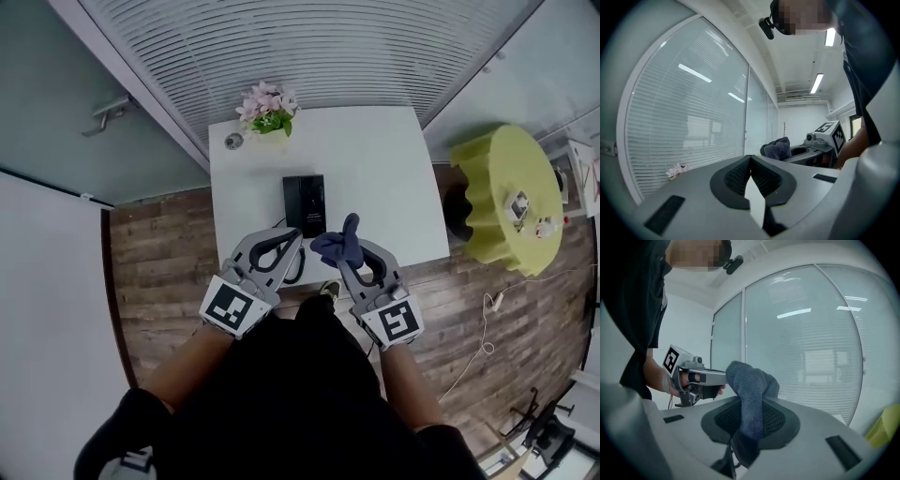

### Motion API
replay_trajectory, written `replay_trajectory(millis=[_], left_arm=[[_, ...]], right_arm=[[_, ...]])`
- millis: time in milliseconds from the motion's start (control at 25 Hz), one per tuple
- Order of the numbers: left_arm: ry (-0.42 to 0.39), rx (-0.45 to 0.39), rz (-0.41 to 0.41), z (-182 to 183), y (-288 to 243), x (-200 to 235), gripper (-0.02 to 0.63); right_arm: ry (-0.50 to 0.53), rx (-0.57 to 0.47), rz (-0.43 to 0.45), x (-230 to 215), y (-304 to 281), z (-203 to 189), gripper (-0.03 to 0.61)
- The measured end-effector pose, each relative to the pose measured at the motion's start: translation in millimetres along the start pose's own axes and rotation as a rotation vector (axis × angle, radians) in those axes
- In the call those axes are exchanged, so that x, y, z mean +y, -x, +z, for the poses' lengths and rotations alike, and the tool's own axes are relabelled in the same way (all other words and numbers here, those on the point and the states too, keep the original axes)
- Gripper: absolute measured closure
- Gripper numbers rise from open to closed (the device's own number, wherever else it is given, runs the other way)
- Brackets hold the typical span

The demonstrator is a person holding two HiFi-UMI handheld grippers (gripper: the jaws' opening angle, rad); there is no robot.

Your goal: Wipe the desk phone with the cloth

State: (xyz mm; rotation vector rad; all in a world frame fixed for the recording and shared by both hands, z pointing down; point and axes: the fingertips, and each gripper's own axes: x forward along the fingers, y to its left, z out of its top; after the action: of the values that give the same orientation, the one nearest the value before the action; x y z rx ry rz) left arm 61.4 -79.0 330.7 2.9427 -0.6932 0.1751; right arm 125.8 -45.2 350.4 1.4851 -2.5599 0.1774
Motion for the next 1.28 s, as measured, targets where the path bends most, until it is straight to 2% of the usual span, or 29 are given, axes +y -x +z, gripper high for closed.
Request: replay_trajectory(millis=[240, 400, 680, 960, 1280], left_arm=[[0.021, 0.012, 0.158, -11, -36, 18, 0.604], [0.006, 0.053, 0.258, -30, -47, 35, 0.604], [0.029, 0.082, 0.389, -64, -54, 61, 0.604], [0.059, 0.137, 0.423, -106, -62, 90, 0.604], [0.079, 0.165, 0.413, -140, -79, 117, 0.604]], right_arm=[[0.055, 0.062, 0.12, -44, -27, -24, 0.483], [0.131, 0.111, 0.194, -63, -52, -48, 0.483], [0.288, 0.209, 0.29, -77, -100, -89, 0.483], [0.444, 0.294, 0.289, -89, -148, -121, 0.483], [0.526, 0.362, 0.283, -93, -188, -156, 0.483]])
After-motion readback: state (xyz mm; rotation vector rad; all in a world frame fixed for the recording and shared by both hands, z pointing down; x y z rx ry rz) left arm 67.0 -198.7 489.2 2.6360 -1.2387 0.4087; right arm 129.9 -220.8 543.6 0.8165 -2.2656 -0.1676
